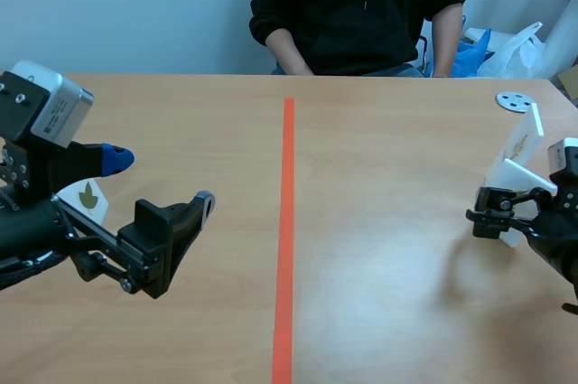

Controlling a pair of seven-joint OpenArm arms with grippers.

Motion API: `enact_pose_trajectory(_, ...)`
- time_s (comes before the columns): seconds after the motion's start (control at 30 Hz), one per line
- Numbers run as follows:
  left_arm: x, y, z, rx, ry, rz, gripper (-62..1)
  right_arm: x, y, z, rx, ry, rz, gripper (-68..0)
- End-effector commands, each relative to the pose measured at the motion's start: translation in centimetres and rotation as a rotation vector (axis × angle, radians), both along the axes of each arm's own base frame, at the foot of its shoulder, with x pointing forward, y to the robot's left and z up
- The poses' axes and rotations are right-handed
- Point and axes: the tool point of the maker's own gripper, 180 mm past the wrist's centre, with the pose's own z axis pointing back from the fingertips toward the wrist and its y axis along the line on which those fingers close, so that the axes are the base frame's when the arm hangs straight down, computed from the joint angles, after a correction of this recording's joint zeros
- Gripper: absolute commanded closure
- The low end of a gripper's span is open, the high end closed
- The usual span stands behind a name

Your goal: Sort the leaf by its shape. The table is split by an orange tape line. A compound leaf with several leaflets goes to the left side, a simple leaf with one blade goes to the right side. Return to the home posture when a red brick is placed on the table.

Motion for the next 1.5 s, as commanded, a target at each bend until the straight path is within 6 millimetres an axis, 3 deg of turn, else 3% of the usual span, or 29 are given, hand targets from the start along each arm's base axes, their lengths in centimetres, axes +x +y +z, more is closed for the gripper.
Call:
enact_pose_trajectory(0.0, 0.2, 0.0, 0.7, -0.014, -0.024, -0.001, -62.3, 1.2, -0.5, 2.8, -0.031, -0.074, 0.028, -50.3)
enact_pose_trajectory(0.13, 0.2, 0.0, 0.7, -0.014, -0.023, -0.001, -62.3, 0.8, -0.8, 5.2, -0.087, -0.119, 0.071, -52.2)
enact_pose_trajectory(0.4, 0.2, 0.0, 0.6, -0.012, -0.020, 0.000, -62.3, -1.5, -0.2, 10.3, -0.152, -0.223, 0.132, -67.9)
enact_pose_trajectory(0.57, 0.1, 0.0, 0.3, -0.004, -0.008, 0.000, -62.3, -3.3, 0.4, 15.2, -0.132, -0.329, 0.154, -67.9)
enact_pose_trajectory(0.77, 0.1, 0.0, 0.4, -0.005, -0.010, -0.001, -62.3, -6.0, 3.7, 19.0, -0.059, -0.392, 0.283, -67.9)
enact_pose_trajectory(1.03, 0.0, 0.7, 0.7, 0.028, -0.028, -0.042, -62.3, -9.4, 8.3, 19.0, 0.020, -0.332, 0.468, -67.9)
enact_pose_trajectory(1.2, -1.3, 0.9, 0.1, -0.005, 0.018, -0.061, -62.3, -10.9, 8.6, 17.9, 0.031, -0.279, 0.497, -67.9)
enact_pose_trajectory(1.47, -1.6, 0.7, 0.1, -0.017, 0.016, -0.062, -62.3, -11.1, 9.0, 18.3, 0.035, -0.291, 0.512, -67.9)
